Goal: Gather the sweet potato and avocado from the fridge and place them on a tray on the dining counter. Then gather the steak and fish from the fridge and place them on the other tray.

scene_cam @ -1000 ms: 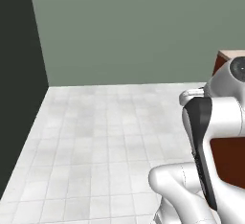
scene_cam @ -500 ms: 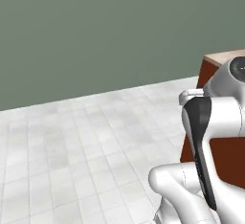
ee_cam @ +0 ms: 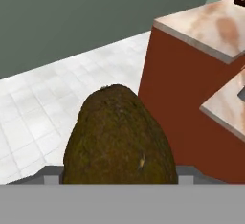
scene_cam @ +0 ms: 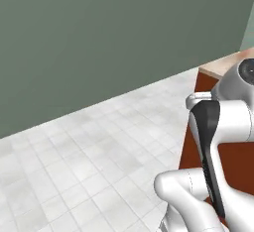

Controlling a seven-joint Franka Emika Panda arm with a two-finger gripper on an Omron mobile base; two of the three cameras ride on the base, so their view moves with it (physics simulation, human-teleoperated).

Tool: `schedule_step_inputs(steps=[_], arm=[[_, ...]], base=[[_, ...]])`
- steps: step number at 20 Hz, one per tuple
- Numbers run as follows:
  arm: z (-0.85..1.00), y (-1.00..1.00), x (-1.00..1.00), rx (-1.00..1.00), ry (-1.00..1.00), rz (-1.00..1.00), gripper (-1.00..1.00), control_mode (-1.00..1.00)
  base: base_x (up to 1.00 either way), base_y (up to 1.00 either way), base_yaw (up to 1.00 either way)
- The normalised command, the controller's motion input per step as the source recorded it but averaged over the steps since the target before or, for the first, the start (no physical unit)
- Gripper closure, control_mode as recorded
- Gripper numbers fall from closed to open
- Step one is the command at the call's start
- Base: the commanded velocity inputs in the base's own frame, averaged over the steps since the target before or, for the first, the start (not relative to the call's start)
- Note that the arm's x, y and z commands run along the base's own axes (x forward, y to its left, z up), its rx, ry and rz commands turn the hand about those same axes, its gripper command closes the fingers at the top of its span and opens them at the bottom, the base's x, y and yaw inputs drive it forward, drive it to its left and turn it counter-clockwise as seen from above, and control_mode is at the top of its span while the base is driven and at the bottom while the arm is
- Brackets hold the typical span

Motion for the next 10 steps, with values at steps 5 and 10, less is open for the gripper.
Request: schedule_step_inputs(steps=[5,10], arm=[[0.00,0.00,0.00,0.00,0.00,0.00,1.00,1.00],[0.00,0.00,0.00,0.00,0.00,0.00,1.00,1.00]], base=[[0.82,0.49,-0.48],[0.85,0.53,-0.46]])
